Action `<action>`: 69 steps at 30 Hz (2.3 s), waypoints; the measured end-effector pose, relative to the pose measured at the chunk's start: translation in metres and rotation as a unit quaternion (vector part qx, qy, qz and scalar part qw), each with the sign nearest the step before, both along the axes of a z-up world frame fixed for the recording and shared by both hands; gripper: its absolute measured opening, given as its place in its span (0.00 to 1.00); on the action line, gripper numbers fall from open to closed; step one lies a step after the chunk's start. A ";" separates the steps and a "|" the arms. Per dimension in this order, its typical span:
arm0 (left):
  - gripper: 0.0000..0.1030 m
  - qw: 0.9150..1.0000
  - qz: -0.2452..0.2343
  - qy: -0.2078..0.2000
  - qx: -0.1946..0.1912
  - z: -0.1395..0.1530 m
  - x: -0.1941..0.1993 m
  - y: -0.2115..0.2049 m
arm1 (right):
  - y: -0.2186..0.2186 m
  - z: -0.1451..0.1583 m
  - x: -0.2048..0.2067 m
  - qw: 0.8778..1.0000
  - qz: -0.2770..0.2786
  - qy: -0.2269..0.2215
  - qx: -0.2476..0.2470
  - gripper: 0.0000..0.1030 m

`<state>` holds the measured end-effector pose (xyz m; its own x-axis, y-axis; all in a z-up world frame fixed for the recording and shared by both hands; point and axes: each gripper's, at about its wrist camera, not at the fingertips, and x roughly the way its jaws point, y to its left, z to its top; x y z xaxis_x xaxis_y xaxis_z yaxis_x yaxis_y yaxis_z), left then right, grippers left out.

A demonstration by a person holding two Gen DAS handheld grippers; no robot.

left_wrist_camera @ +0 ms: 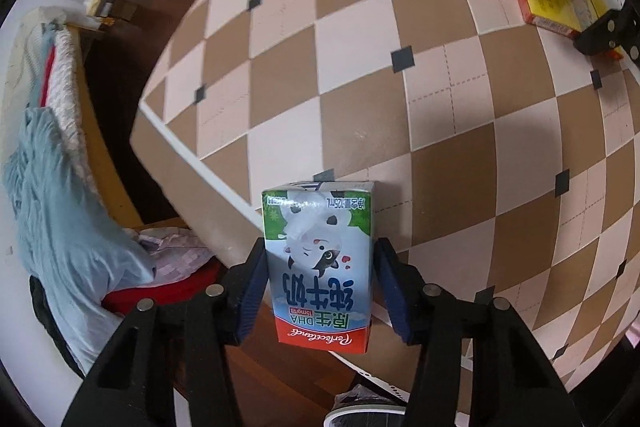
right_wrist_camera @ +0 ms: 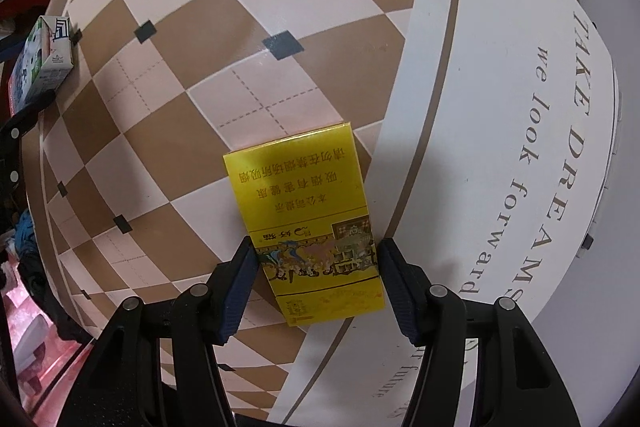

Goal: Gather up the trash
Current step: 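Carry the milk carton and yellow box over the trash bin with both tools, then open both tools to drop the milk carton and yellow box into the bin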

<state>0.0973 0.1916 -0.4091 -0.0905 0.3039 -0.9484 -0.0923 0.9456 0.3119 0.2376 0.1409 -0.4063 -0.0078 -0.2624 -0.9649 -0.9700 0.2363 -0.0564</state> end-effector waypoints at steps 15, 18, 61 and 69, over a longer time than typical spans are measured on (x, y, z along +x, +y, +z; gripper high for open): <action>0.47 0.958 0.251 -0.132 0.045 0.102 -0.100 -0.017 | -0.001 0.122 -0.106 0.993 0.041 0.001 0.110 0.60; 0.47 0.937 0.307 -0.161 0.053 0.130 -0.145 -0.025 | -0.001 0.147 -0.145 0.990 0.057 0.014 0.128 0.60; 0.94 0.526 0.816 -0.213 -0.113 -0.040 -0.674 -0.064 | 0.068 -0.104 -0.628 0.968 0.189 0.167 0.008 0.99; 0.94 0.584 0.797 -0.156 -0.011 0.031 -0.655 -0.091 | 0.043 -0.028 -0.624 0.960 0.253 0.096 0.069 0.99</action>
